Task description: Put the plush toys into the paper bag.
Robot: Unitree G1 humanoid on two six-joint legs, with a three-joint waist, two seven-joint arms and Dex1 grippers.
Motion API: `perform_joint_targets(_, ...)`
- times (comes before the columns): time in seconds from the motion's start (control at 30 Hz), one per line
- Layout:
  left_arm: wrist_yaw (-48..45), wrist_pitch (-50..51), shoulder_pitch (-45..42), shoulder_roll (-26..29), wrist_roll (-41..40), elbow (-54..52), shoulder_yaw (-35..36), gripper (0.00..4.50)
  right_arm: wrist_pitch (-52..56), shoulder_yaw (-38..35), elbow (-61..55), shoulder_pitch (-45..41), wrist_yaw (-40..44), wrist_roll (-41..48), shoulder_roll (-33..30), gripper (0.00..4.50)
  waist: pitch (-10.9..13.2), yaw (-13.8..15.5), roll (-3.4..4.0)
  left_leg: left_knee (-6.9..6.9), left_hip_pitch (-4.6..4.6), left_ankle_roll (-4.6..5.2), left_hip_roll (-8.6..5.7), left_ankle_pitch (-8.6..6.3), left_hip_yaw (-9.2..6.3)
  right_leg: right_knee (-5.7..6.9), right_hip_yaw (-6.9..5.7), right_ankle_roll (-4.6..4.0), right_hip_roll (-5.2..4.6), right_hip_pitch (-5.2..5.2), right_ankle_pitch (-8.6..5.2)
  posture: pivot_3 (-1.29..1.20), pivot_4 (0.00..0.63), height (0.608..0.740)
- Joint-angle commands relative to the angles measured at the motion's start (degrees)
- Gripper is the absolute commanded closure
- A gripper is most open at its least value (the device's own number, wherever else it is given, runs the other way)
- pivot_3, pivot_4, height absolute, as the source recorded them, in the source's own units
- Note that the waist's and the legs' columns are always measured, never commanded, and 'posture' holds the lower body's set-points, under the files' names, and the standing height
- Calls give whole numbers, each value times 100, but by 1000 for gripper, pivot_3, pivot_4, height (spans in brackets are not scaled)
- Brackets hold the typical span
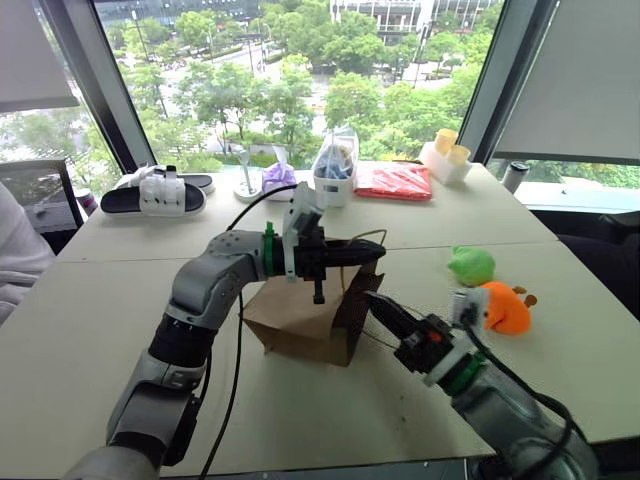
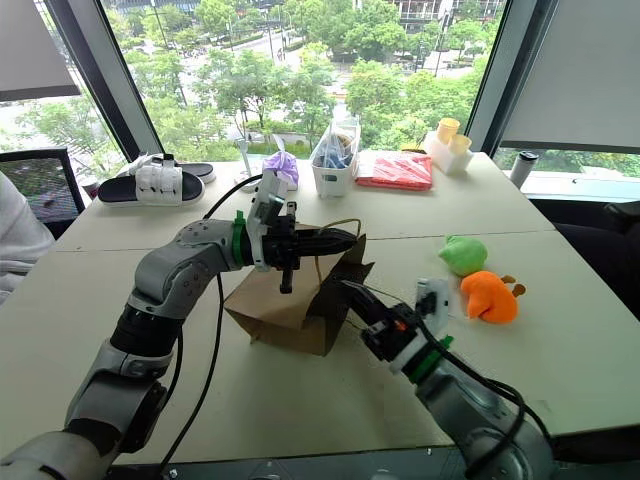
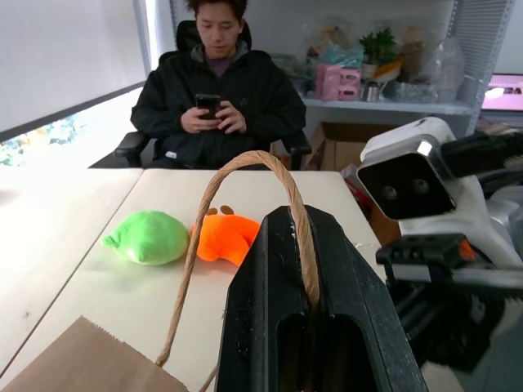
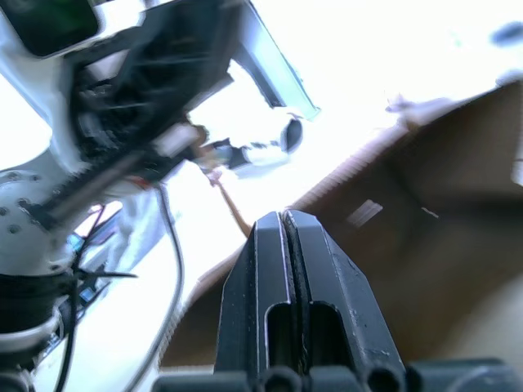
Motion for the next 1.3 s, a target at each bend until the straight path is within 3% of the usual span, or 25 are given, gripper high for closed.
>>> perform_joint_targets(0.03,-90,-1,-158,-54,-93,-81,56,4467,-431,-1420,438,-469,-759,492,-446,4500,1,-3,-1,1,1,1,0,-1,4,-1,2,0,0,3,0,0,150,740)
perform_joint_targets(0.1,-96,22,-141,-93,-92,-94,27,4500,-703,-1778,1082,-824,-1224,-313,-877,3553,1,1,-1,3,9,2,0,-1,12,-2,4,0,-1,9,0,0,150,740)
perform_joint_targets(0.27,-77,55,-63,-167,-42,-164,-37,4500,-672,-1682,1934,-1237,-1876,-1350,-1459,1165,1,-1,-1,-16,31,3,3,-1,24,2,3,1,4,20,-5,0,150,740)
perform_joint_targets(0.33,-46,107,-28,-185,-60,-225,-30,4500,-633,-1071,2049,-1100,-1877,-2291,-2007,103,3,-19,6,-15,30,4,3,-1,28,6,5,0,3,15,-6,0,150,740)
perform_joint_targets(0.37,-20,135,-12,-191,-68,-255,-15,4500,-513,-860,2102,-1073,-1865,-2494,-2139,40,4,-19,8,-14,28,6,2,-2,31,4,9,0,1,13,-6,0,150,740)
perform_joint_targets(0.6,178,216,112,-246,-87,-414,17,4500,1,-208,3177,-1642,-1731,-2998,-2127,40,4,-7,6,-2,31,14,2,-7,33,-4,12,1,1,26,-7,0,150,740)
perform_joint_targets(0.77,319,177,136,-247,-55,-512,61,4500,60,-240,4333,-2082,-1618,-3215,-1988,40,4,8,5,-4,32,14,2,-7,29,-7,12,0,1,29,-7,0,150,740)
perform_joint_targets(0.83,364,175,123,-248,-73,-515,98,4500,-20,-84,4490,-2116,-1469,-3441,-2119,835,4,6,5,-4,32,14,1,-7,29,-8,12,0,1,30,-7,0,150,740)
perform_joint_targets(1.07,390,177,76,-228,-117,-480,171,4500,-306,287,4778,-2141,-1074,-4065,-2356,4275,4,-14,4,-5,36,15,2,-8,33,-23,12,1,3,39,-6,0,150,740)
perform_joint_targets(1.1,396,176,60,-233,-125,-460,187,4500,-327,260,4771,-2138,-1052,-4095,-2336,4486,3,-11,4,-4,37,15,2,-8,33,-23,12,1,3,42,-6,0,150,740)
perform_joint_targets(1.17,424,219,2,-264,-185,-398,254,4500,-792,254,4458,-2060,-722,-4115,-2383,4486,4,-9,3,-3,37,15,1,-8,32,-24,12,2,3,44,-6,0,150,740)
perform_joint_targets(1.27,427,302,-82,-252,-289,-341,340,4500,-1238,105,3396,-1844,231,-3666,-2541,4486,6,-19,8,-4,33,15,1,-8,31,-26,12,3,3,39,-6,0,150,740)
perform_joint_targets(1.3,365,339,-157,-220,-339,-279,373,4500,-1153,-32,2680,-1722,755,-3139,-2649,4486,10,-24,14,-7,31,15,1,-8,31,-27,12,4,3,35,-6,0,150,740)
